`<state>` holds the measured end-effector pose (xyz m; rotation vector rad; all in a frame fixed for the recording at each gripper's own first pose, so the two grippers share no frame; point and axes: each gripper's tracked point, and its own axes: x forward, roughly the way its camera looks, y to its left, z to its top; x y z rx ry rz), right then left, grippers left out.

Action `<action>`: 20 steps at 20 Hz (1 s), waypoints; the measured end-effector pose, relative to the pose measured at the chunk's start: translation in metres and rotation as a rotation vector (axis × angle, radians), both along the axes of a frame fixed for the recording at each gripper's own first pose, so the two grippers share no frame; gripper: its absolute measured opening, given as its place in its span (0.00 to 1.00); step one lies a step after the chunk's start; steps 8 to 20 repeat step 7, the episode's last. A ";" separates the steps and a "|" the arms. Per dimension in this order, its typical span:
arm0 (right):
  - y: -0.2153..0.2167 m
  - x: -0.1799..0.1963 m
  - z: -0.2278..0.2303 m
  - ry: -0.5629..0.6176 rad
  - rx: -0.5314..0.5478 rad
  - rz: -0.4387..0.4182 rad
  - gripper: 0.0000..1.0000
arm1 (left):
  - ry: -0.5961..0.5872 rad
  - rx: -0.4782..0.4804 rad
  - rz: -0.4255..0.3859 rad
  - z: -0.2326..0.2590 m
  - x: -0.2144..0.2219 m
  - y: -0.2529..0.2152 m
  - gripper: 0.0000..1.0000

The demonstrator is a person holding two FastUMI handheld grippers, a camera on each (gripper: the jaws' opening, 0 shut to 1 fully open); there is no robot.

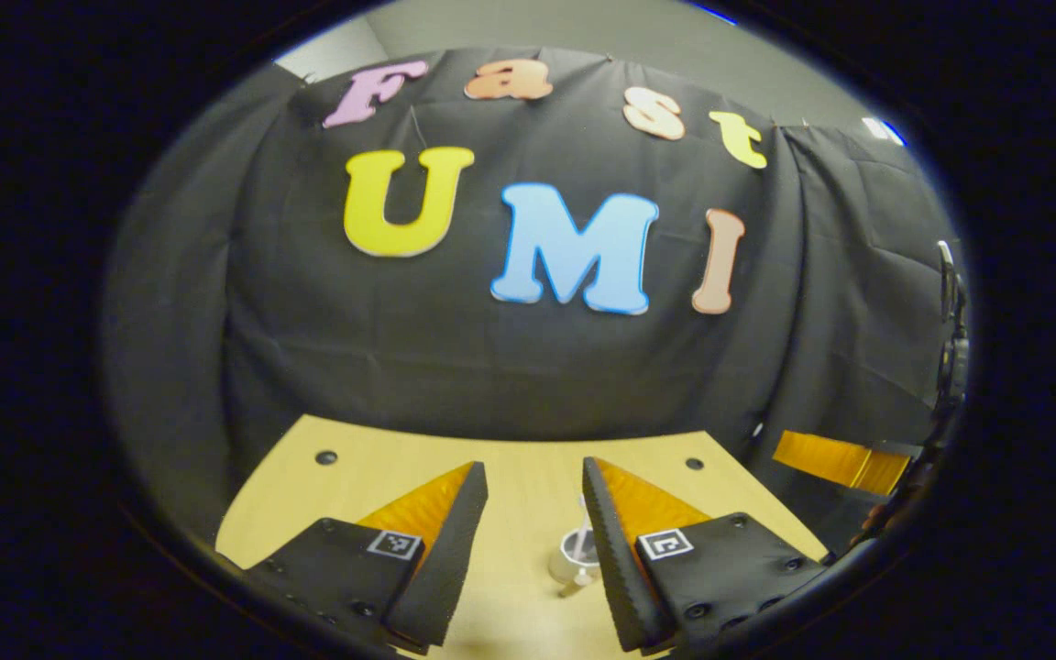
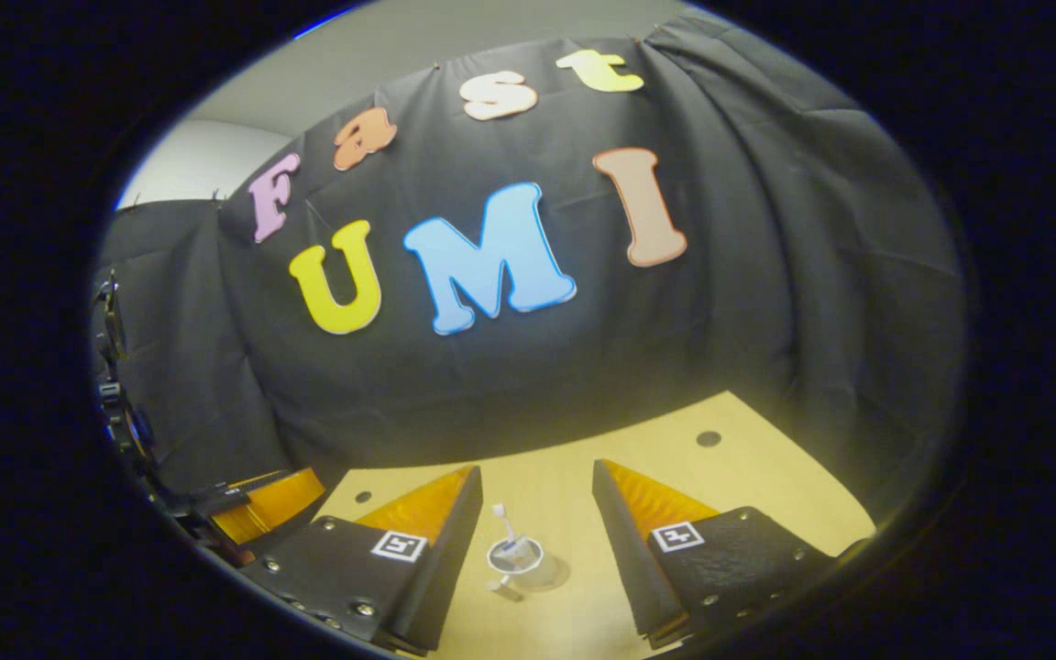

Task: Put the toothbrush and toothpaste on the desktop into the cup, then pick up the cup and place it on the coaster on the desktop.

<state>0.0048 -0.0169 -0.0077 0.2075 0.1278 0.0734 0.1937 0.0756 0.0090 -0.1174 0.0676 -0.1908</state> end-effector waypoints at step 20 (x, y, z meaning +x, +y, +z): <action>0.016 -0.001 0.037 -0.139 -0.143 -0.023 0.74 | -0.209 0.067 0.061 0.062 -0.014 0.033 0.94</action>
